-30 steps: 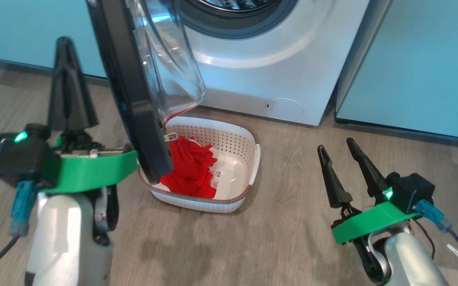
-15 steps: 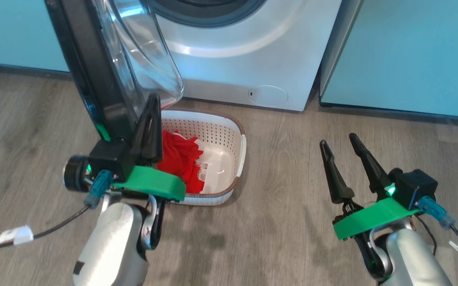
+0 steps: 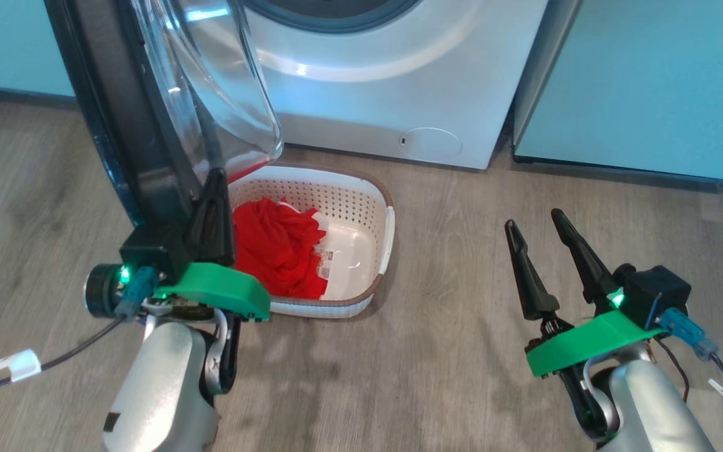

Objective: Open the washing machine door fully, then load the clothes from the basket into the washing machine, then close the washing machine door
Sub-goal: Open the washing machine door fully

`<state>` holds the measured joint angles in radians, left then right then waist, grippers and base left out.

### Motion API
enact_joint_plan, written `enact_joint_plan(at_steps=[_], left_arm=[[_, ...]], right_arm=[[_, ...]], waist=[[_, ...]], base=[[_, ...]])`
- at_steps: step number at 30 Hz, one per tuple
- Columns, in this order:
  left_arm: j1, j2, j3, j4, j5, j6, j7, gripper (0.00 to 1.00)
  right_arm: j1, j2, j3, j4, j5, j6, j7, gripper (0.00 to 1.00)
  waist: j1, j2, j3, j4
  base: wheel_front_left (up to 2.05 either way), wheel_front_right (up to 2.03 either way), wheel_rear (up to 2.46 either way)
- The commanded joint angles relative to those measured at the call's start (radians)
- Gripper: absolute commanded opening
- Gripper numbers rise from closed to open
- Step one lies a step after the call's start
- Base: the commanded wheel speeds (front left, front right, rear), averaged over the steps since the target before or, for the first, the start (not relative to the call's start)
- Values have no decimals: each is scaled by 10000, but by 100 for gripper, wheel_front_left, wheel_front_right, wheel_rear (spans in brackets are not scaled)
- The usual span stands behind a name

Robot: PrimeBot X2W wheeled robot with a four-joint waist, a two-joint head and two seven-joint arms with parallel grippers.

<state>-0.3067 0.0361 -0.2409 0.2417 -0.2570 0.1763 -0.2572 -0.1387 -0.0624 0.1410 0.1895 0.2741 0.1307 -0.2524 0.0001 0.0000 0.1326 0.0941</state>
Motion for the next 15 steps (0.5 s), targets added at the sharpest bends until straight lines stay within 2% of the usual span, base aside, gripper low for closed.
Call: enact_joint_plan(at_steps=[1,15], left_arm=[[-446,141,505,-274,-54,-46,-46,0],[-451,141,1313,-101,14,-121,-46,0]], right_arm=[[-410,107,227,-268,66,0,-93,100],[-391,108,289,-158,45,0,-93,100]], waist=[[-1,0,-7,92],[-1,0,287,1308]], base=[[0,0,0],[0,0,0]])
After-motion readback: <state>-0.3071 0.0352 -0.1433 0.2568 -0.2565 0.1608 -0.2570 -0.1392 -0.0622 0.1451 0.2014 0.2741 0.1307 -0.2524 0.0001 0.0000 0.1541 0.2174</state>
